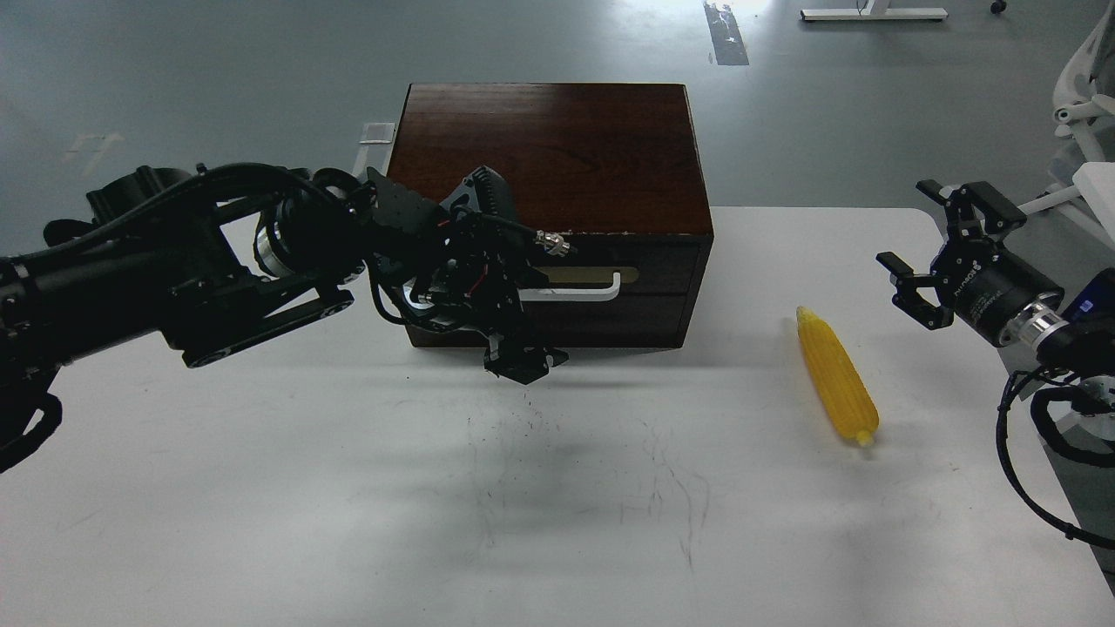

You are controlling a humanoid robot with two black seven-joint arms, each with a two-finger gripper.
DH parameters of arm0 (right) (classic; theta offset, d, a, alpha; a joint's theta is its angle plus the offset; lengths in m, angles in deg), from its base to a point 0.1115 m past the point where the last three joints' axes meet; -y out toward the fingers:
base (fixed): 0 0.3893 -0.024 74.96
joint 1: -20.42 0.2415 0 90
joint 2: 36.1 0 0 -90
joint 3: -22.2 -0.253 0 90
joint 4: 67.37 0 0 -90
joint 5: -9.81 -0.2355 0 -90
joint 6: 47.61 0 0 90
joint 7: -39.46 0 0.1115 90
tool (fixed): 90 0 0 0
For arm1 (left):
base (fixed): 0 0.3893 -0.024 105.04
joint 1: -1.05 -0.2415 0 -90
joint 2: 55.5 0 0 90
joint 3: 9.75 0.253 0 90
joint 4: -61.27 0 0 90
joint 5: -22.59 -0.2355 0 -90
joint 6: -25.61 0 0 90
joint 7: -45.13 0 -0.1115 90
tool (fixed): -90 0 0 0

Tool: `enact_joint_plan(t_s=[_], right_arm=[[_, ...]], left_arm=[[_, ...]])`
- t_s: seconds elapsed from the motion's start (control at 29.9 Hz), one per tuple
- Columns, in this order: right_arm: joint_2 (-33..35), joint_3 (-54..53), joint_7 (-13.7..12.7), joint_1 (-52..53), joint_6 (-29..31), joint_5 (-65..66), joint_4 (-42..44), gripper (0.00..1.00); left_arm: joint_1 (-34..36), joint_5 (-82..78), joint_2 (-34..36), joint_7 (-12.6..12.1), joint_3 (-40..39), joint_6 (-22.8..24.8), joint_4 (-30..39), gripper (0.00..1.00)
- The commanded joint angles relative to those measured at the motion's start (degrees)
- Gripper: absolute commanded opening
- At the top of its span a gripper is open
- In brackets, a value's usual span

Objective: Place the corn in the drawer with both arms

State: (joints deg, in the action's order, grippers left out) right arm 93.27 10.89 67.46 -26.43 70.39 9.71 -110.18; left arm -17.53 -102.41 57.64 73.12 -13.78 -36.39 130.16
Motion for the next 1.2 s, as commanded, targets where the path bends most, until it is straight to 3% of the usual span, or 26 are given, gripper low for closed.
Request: enact_joint_plan(t_s=[0.0,0.43,0.9,1.17], right_arm=[[0.1,0.0,0.0,0.0,0.0,0.0,0.0,1.00],[0.1,0.0,0.0,0.0,0.0,0.0,0.0,1.00],[0.2,0.0,0.0,0.0,0.0,0.0,0.0,1.00],[1.3,-0.1,0.0,-0.1,0.0,0.0,0.0,1.00]], left_arm=[[0.0,0.0,0.0,0.0,0.3,0.0,-0.6,0.99],[-0.8,0.0,0.1,0.0,0.3,0.0,1.4,0.99],[-0.9,0.0,1.6,0.0,3.0,0.0,9.9,0.99],[-0.9,0.0,6.1,0.0,3.0,0.0,18.6,0.99]])
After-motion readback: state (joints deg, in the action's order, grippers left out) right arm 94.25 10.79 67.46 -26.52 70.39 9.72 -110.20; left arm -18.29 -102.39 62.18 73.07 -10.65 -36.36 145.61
